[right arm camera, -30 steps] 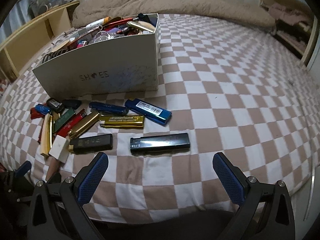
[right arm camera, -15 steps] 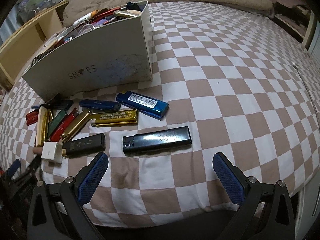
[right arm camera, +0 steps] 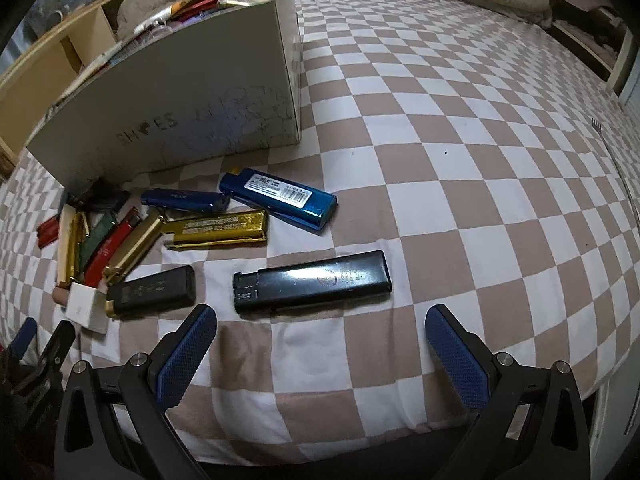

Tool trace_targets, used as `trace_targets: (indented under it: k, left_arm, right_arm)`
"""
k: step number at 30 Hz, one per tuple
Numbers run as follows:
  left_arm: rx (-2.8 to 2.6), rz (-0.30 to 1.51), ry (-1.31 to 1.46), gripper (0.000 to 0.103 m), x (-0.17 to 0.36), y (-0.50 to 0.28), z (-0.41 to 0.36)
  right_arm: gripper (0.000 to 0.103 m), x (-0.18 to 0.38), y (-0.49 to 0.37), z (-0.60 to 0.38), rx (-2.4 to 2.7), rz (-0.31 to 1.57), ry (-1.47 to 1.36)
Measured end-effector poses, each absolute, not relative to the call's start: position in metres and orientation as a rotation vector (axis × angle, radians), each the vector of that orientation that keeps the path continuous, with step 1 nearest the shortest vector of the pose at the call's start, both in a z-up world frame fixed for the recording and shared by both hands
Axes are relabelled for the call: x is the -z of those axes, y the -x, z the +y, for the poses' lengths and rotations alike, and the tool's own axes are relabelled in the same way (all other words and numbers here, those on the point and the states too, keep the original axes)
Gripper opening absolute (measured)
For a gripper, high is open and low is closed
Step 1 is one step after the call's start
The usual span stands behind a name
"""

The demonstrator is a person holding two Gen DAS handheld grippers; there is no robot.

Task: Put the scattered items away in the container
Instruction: 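Move left tool toward white-capped pink lipstick while right tool approaches black lighter, then close right tool on black lighter while left tool grasps white-capped pink lipstick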

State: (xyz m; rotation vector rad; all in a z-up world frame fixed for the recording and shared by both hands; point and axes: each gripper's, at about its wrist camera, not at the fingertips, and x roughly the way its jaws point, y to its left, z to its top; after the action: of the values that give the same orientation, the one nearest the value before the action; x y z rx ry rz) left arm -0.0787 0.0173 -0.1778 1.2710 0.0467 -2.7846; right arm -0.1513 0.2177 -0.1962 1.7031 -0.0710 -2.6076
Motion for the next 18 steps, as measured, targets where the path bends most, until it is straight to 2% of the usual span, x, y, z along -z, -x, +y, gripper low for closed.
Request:
trace_targets:
  k: [5, 14, 15, 18]
  left_arm:
    - [2.818, 0.058, -1.255, 0.103, 0.181, 0.078, 0.030]
    - [2.851, 0.093, -1.260, 0.103, 0.181, 0.087, 0.042]
    - [2.852, 0.099, -1.263, 0.103, 0.181, 0.087, 0.043]
    - [2.857, 0.143, -1.276, 0.103, 0.180, 0.088, 0.046]
  right_arm:
    - [0.103, 0.201, 0.156, 0.217, 2.600, -0.018, -1.723]
    - [0.102, 0.202, 0.164, 0.211, 2.619, -0.035, -1.687]
    - [0.095, 0.201, 0.165, 0.211, 2.627, -0.042, -1.676]
    - [0.083, 0.198, 0.163, 0.213, 2.642, -0.055, -1.647]
